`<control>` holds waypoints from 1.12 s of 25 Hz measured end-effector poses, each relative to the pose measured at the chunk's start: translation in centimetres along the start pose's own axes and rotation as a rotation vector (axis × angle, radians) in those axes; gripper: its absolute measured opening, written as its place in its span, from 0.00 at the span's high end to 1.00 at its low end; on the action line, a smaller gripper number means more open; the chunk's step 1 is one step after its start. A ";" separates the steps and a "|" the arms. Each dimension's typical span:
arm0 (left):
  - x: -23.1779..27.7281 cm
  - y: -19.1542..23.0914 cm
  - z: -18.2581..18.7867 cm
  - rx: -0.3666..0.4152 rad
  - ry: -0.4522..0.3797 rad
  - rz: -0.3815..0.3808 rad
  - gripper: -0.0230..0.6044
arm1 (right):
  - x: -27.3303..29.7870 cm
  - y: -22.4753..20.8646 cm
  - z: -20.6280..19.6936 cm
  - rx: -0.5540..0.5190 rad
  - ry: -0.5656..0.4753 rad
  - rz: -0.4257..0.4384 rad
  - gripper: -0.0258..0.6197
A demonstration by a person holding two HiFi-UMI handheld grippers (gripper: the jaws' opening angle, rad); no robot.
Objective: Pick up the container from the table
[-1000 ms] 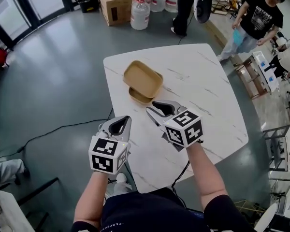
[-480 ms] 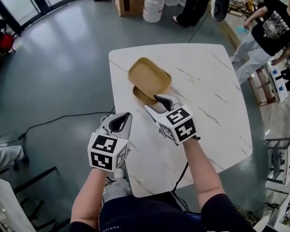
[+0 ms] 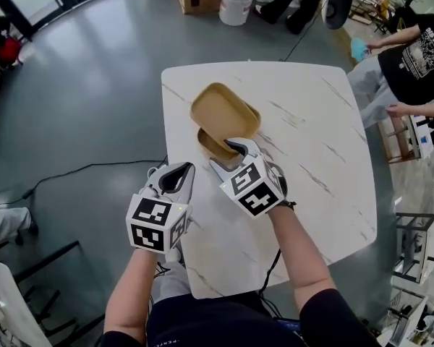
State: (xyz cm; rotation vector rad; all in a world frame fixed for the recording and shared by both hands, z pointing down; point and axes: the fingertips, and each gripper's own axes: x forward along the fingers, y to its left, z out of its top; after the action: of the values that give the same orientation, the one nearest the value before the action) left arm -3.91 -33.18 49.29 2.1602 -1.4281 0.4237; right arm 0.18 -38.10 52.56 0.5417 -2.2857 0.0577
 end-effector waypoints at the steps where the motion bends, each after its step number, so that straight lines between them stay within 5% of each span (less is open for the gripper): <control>1: 0.1 0.1 -0.2 -0.006 0.004 0.005 0.96 | 0.2 0.0 -0.1 -0.023 0.014 -0.003 0.63; 7: 0.2 1.1 -0.6 -0.008 0.022 0.037 0.96 | 1.6 0.7 -1.0 -0.107 0.090 0.017 0.63; 16: 0.3 2.2 -0.7 -0.003 0.035 0.058 0.96 | 2.0 0.7 -1.4 -0.169 0.137 0.017 0.76; 21: -0.2 2.4 -1.0 0.000 0.039 0.061 0.96 | 1.7 1.4 -0.9 -0.128 0.107 0.032 0.90; 28: -1.6 2.7 -1.7 0.003 0.039 0.058 0.96 | 1.2 2.0 -0.7 -0.131 0.122 0.012 0.93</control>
State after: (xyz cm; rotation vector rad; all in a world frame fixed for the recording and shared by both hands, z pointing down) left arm -6.96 -31.81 50.52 2.1054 -1.4728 0.4867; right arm -0.87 -36.55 54.20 0.4447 -2.1567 -0.0516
